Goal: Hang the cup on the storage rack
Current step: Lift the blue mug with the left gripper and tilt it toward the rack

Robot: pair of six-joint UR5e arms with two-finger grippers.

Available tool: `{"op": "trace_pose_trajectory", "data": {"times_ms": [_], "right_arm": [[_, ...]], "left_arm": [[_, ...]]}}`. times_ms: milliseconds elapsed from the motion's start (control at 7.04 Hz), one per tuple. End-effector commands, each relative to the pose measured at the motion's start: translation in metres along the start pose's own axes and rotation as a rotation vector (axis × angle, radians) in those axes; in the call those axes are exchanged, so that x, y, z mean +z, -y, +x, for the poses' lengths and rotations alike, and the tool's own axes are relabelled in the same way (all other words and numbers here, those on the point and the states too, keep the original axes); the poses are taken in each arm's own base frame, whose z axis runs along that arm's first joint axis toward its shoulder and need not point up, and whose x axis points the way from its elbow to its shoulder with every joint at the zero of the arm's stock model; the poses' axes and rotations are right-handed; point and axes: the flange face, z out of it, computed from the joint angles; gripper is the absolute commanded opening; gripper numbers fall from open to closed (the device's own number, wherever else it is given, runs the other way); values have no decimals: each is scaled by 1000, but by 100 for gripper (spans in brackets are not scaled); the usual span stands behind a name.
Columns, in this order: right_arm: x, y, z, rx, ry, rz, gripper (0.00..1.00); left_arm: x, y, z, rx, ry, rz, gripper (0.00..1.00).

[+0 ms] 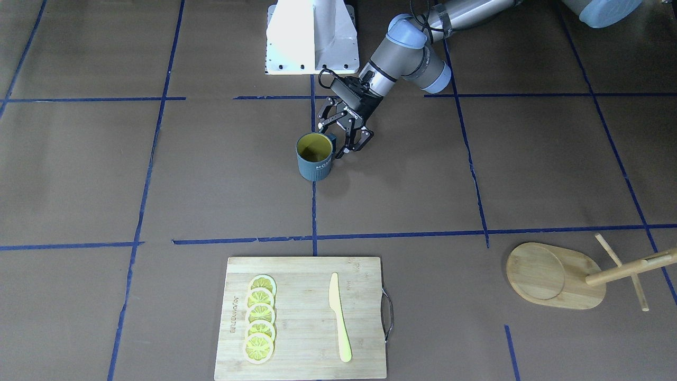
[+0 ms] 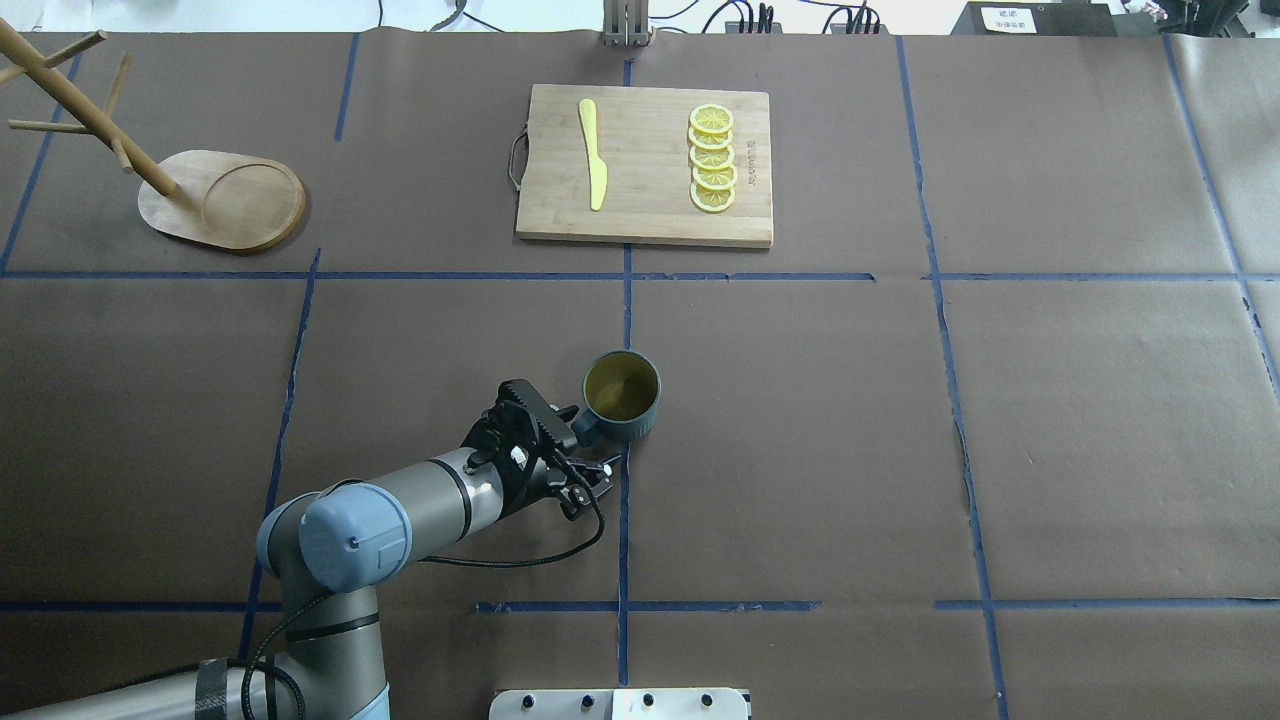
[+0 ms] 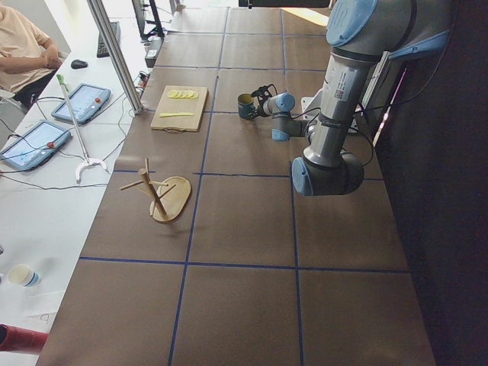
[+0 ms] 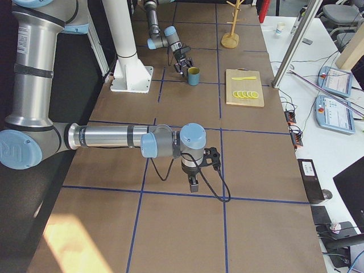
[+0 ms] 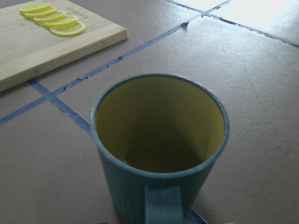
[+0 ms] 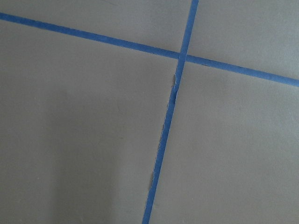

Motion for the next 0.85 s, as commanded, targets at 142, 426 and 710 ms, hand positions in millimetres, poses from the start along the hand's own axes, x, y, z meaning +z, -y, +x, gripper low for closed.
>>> {"op": "trace_pose_trajectory", "data": {"times_ms": [142,426,710], "right_arm": [[0,0,0,0,0,-1,100],[0,0,0,0,0,-2,100],[0,0,0,-1,0,-1,100]], "left_arm": [[-8,10,1,-23,-29,53,0],[-19,24,-3,-44,-61,133,0],[-47,60,-4,-97,-88,212,0]]}}
